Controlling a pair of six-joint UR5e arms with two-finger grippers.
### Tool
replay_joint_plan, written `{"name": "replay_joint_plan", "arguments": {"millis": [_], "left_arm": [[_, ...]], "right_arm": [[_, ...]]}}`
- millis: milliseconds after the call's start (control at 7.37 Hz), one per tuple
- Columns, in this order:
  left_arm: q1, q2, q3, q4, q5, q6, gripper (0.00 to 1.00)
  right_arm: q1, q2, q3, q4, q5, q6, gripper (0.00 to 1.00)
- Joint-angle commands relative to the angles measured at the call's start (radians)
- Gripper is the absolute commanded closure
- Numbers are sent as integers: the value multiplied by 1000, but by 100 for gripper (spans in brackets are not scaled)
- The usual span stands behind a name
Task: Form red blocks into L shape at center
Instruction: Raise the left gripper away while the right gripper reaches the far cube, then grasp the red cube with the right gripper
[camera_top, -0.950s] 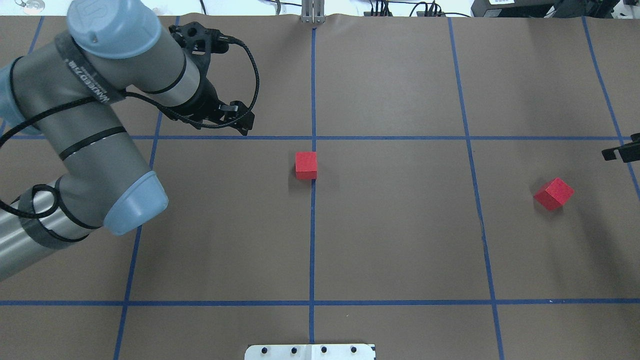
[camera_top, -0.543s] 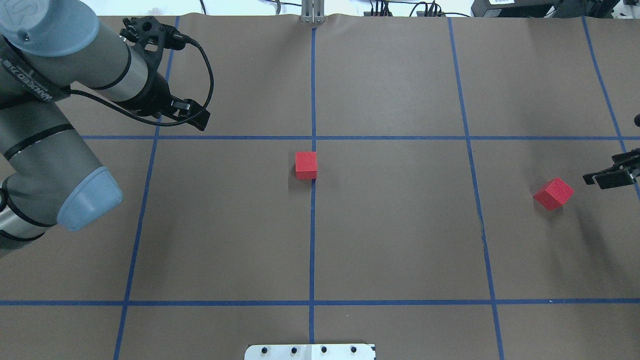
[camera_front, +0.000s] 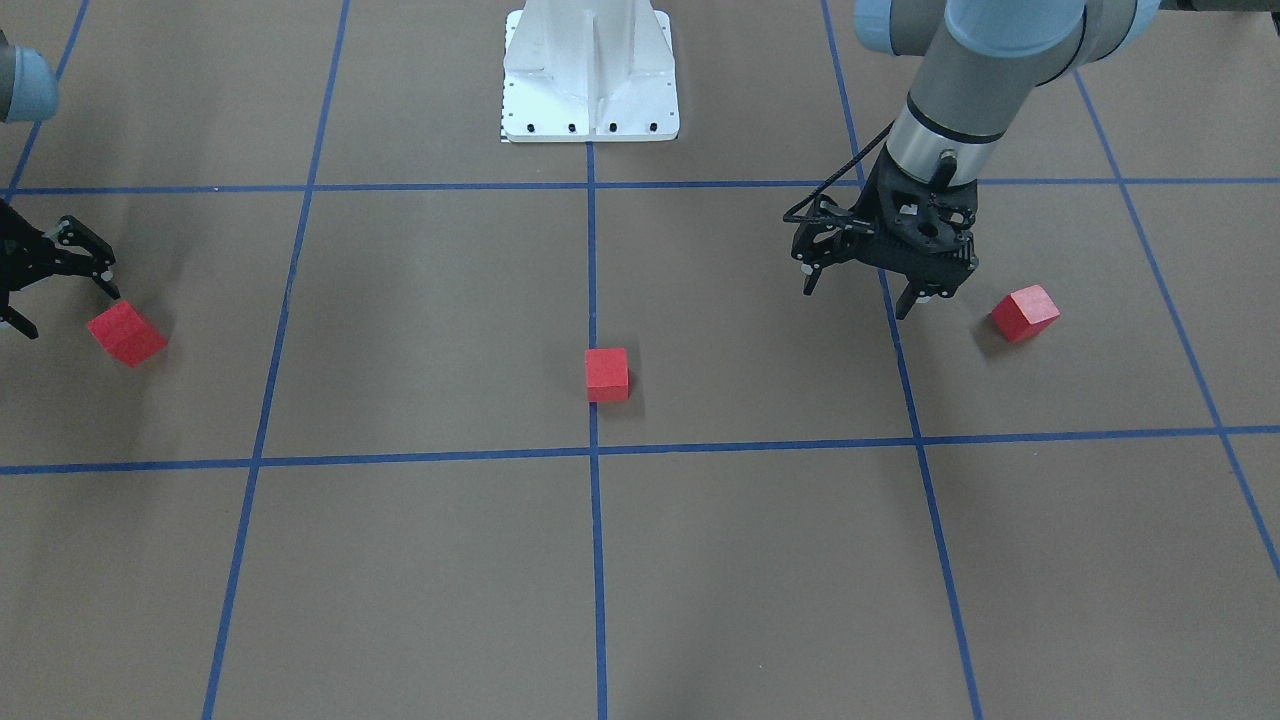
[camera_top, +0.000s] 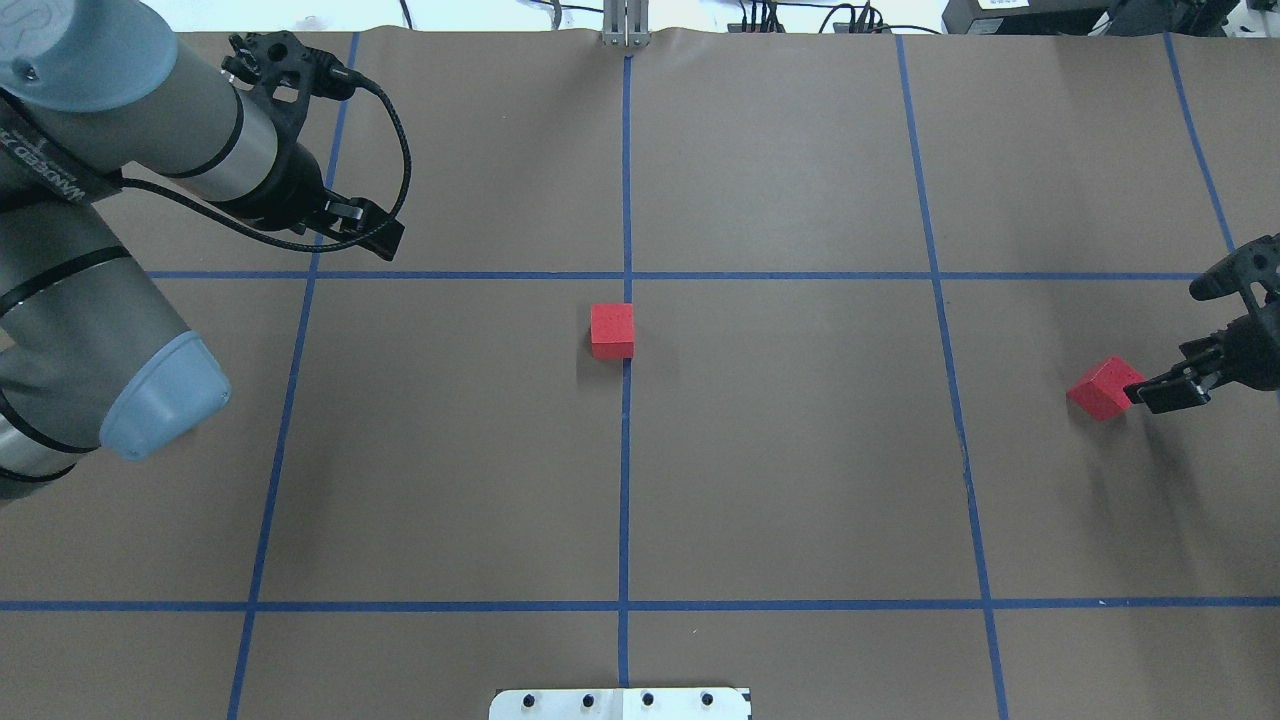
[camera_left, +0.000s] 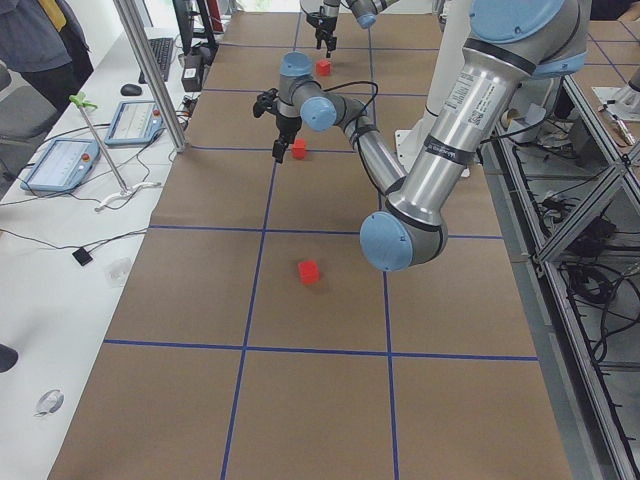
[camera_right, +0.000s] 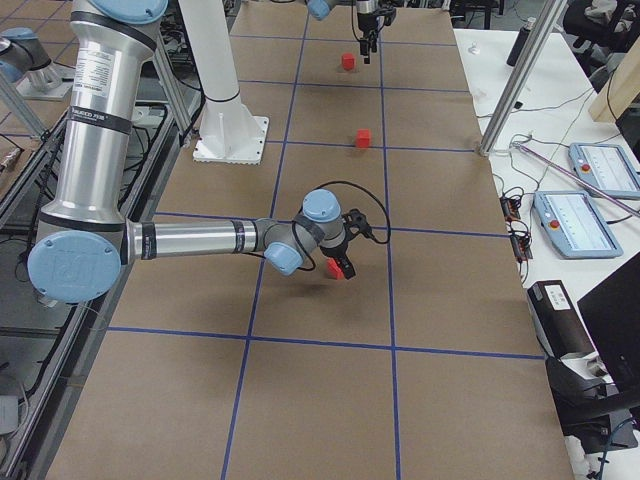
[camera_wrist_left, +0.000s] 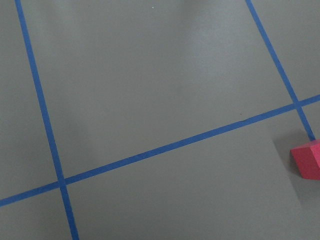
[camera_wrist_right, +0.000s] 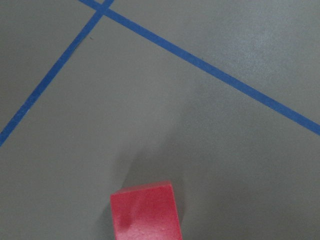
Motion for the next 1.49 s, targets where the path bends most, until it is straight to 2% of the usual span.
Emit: {"name": "replay_joint_plan", "arguments": {"millis": [0,407,1085,1356], "left_arm": [[3,0,-1,0,0,-4,0],[5,0,0,0,0,-6,0],[8,-1,0,-2,-2,-7,0],[8,0,0,-2,-2,-7,0]], "right_arm": [[-29,22,-14,-5,-15,0,1],[-44,69,-84,-2,-17,0,1],[-61,68,-84,-2,-17,2,12],[-73,68,-84,-3,-15,2,21]]}}
